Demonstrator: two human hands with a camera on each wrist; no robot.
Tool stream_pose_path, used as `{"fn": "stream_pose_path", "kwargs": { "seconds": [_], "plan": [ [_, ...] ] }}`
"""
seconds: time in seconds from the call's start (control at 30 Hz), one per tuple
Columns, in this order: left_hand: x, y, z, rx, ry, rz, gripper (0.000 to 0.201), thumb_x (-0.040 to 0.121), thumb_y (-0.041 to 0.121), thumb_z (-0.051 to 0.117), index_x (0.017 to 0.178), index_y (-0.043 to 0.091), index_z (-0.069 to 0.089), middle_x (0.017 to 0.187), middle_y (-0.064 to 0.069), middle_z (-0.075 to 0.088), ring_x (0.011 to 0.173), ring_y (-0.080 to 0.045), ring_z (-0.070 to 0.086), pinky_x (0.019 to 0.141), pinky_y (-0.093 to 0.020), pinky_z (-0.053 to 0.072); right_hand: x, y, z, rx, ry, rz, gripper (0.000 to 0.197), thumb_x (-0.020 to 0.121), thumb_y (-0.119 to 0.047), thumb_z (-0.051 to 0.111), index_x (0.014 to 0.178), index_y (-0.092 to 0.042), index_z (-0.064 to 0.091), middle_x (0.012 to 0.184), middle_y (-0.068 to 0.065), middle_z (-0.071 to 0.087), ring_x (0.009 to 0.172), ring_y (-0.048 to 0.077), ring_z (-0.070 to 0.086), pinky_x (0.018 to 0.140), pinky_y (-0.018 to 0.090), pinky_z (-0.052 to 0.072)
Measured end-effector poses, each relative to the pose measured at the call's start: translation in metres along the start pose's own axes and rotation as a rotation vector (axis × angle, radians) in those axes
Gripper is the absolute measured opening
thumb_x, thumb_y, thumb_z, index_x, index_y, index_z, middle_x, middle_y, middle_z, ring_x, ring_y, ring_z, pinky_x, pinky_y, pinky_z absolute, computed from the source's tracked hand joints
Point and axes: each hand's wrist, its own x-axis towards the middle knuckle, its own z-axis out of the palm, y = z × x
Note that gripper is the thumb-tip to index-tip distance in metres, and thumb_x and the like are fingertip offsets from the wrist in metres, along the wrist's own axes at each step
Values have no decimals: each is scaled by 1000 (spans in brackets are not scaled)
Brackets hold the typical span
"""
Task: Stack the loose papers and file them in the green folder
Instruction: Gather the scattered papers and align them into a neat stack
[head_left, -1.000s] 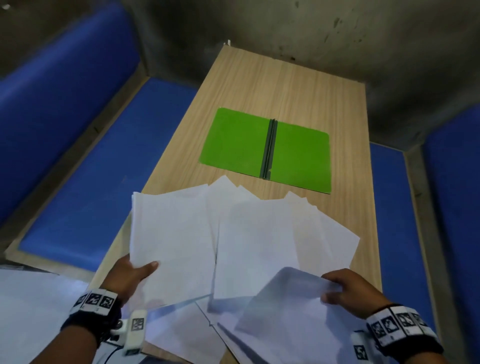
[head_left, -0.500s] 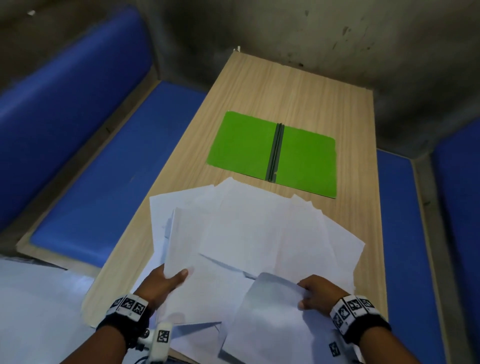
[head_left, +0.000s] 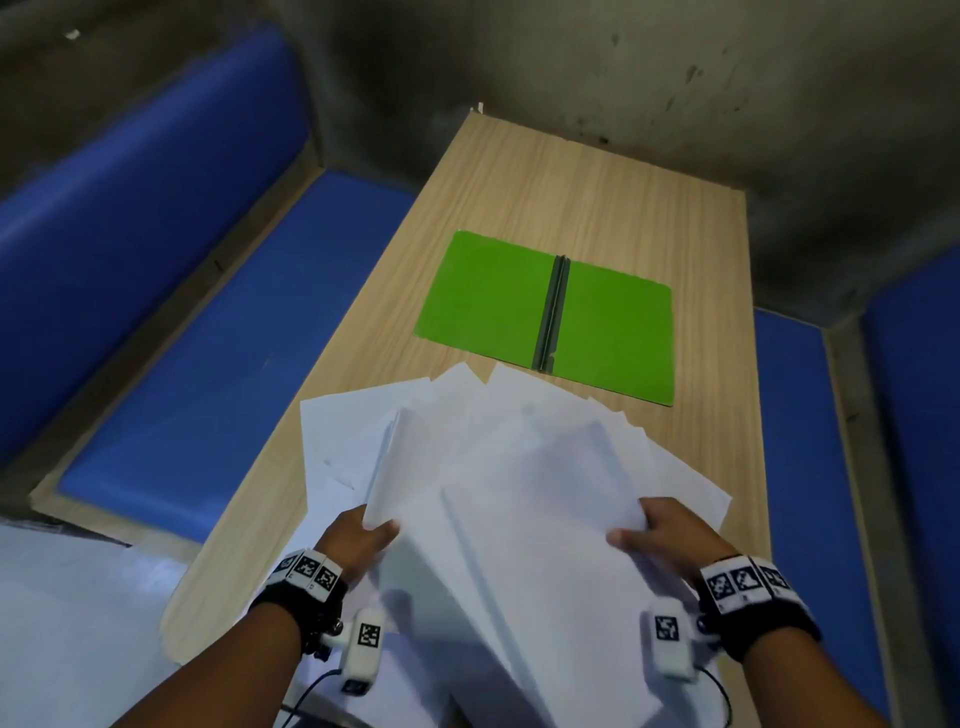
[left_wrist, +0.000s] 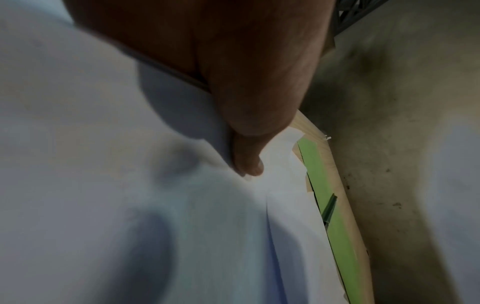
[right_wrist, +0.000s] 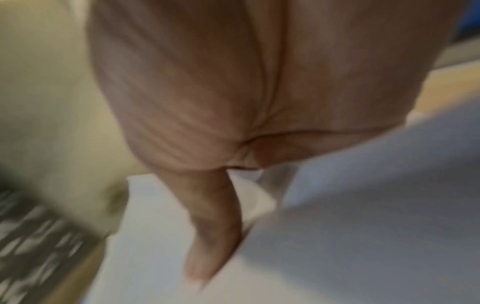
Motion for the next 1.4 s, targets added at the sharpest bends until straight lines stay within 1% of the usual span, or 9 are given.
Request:
{"fn": "stream_pose_path", "kwargs": {
  "seconds": [0.3,0.43,0.6,0.73,0.87,1.03,1.13,1.3,1.4],
  "plan": [
    [-6,-2,5,10,-11,26,24,91,31,68,110,16,67,94,1,73,84,-13,68,64,-20,47,63,-10,66,426,426,369,41,77,-20,78,103,8,64,111,22,68,83,29,65,77,29,50],
    [-9,2,5,36,-34,45,20,91,31,68,106,18,68,91,3,74,83,-12,69,63,-18,47,70,-29,80,512,556,452,79,73,-21,81,135,-1,38,133,19,50,117,34,55,95,35,46],
    [-11,5,3,6,-75,39,28,90,36,68,109,15,71,93,1,77,85,-13,72,72,-24,54,80,-29,86,565,528,372,56,84,-12,69,133,1,45,123,12,58,109,32,58,92,38,48],
    [-18,16,-2,-51,-107,-44,34,95,53,53,111,24,62,111,5,68,104,-17,63,90,-29,45,70,-21,88,534,483,181,14,81,-2,67,94,-1,64,83,8,62,80,24,57,64,26,44],
    [-10,4,-4,-258,-156,-132,73,70,79,62,116,23,68,115,7,74,111,-19,67,104,-44,47,49,-4,113,508,370,64,22,76,-3,74,94,-12,67,84,-2,68,80,23,65,65,27,49],
    [-11,1,12,-255,-225,-54,78,53,54,90,121,23,66,110,4,76,103,-19,72,97,-47,53,40,3,158,410,216,58,29,71,-29,81,93,-14,69,86,-3,71,82,15,68,73,29,55],
    [-17,1,11,-220,-182,-7,66,62,44,83,122,25,63,108,3,77,100,-20,73,94,-50,54,51,15,143,419,358,106,48,67,-46,82,91,-10,62,85,4,67,78,15,64,72,29,53],
    [-30,0,-12,-330,-75,21,45,81,19,80,123,21,63,106,0,78,97,-24,73,88,-46,55,70,63,53,138,738,378,79,68,-48,80,132,-17,46,135,8,50,125,32,47,98,54,42],
    [-38,-8,-34,-418,7,0,50,74,19,84,120,16,64,107,-5,77,99,-30,72,85,-46,55,74,85,17,6,639,420,98,67,-49,80,146,-17,31,145,6,45,134,33,38,104,55,35]
  ]
}}
